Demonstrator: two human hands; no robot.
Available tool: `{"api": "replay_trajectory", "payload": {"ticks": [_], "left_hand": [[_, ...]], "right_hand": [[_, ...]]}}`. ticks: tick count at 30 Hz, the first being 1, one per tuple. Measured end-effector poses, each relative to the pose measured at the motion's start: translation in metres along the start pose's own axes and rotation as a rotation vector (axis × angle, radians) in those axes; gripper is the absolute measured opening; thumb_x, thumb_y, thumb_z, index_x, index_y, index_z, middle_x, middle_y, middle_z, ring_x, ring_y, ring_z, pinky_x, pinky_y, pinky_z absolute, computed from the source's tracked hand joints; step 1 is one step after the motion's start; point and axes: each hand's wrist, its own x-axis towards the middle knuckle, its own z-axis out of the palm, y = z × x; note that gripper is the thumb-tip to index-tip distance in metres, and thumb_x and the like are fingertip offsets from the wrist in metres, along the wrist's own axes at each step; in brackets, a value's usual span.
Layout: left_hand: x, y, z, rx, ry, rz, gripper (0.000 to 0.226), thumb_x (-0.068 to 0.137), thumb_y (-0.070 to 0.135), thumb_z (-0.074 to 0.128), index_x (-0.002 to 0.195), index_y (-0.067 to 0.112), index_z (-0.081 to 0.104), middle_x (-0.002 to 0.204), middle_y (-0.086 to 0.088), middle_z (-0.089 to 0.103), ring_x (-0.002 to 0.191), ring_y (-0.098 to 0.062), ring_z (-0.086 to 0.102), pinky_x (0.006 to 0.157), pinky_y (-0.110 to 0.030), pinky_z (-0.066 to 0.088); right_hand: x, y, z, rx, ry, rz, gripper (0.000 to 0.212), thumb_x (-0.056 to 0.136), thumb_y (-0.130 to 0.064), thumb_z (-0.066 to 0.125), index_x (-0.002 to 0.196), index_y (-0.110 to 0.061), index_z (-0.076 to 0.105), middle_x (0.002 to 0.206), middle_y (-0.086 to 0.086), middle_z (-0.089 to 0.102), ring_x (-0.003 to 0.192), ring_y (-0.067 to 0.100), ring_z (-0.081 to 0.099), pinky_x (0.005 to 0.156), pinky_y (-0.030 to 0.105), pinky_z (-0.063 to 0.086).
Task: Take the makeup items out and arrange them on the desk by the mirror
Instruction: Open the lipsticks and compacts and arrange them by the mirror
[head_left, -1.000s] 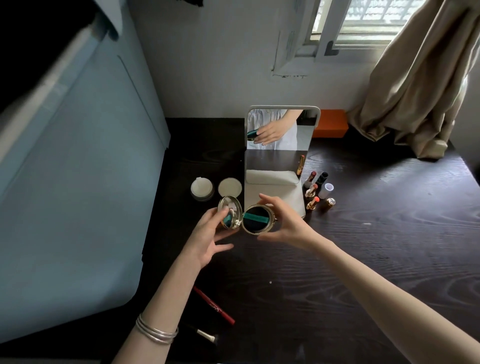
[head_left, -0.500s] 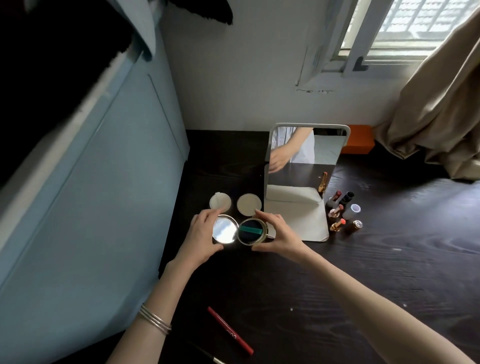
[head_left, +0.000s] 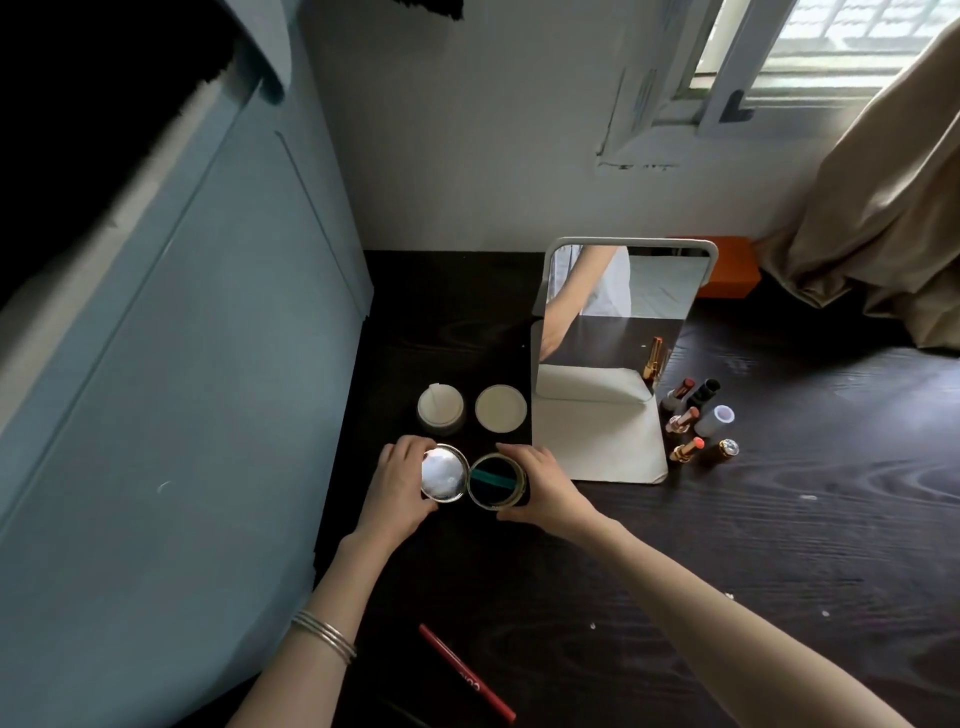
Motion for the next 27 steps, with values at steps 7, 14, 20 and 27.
{"api": "replay_trajectory", "payload": {"ticks": [7, 14, 20, 27], "left_hand": [[0.0067, -0.0058, 0.0035, 0.039, 0.01, -0.001, 0.064, 0.066, 0.009, 0.08, 0.122, 0.012, 0.049, 0.125, -0.002, 0.049, 0.114, -0.018, 0.045, 0.095, -0.025, 0.039], [0.0063, -0.0056, 0.0067, 0.034, 0.005, -0.029, 0.07, 0.067, 0.014, 0.081, 0.127, 0.014, 0.045, 0.131, -0.003, 0.045, 0.119, -0.019, 0.043, 0.099, -0.027, 0.039], [0.0018, -0.0056, 0.0063, 0.032, 0.013, -0.045, 0.072, 0.067, 0.017, 0.081, 0.129, 0.015, 0.044, 0.132, -0.002, 0.044, 0.12, -0.019, 0.043, 0.1, -0.03, 0.042], [-0.002, -0.0046, 0.0036, 0.034, 0.025, -0.054, 0.073, 0.068, 0.017, 0.081, 0.131, 0.016, 0.044, 0.133, -0.003, 0.042, 0.122, -0.021, 0.043, 0.101, -0.031, 0.04]], "right_hand": [[0.003, -0.0025, 0.0089, -0.17, 0.06, 0.002, 0.088, 0.068, -0.025, 0.08, 0.143, -0.017, 0.033, 0.142, 0.002, 0.043, 0.132, 0.023, 0.031, 0.107, 0.034, 0.024], [0.0053, 0.0002, 0.007, -0.17, 0.097, 0.067, 0.089, 0.069, -0.026, 0.079, 0.143, -0.019, 0.031, 0.142, 0.003, 0.041, 0.13, 0.024, 0.034, 0.106, 0.036, 0.025], [0.0028, 0.0001, 0.0054, -0.171, 0.117, 0.081, 0.09, 0.068, -0.026, 0.079, 0.143, -0.021, 0.031, 0.14, 0.001, 0.044, 0.129, 0.023, 0.035, 0.103, 0.036, 0.024], [-0.0001, -0.0041, 0.0031, -0.109, 0.111, 0.117, 0.09, 0.07, -0.026, 0.078, 0.144, -0.02, 0.028, 0.139, 0.001, 0.046, 0.127, 0.023, 0.037, 0.102, 0.037, 0.026]]}}
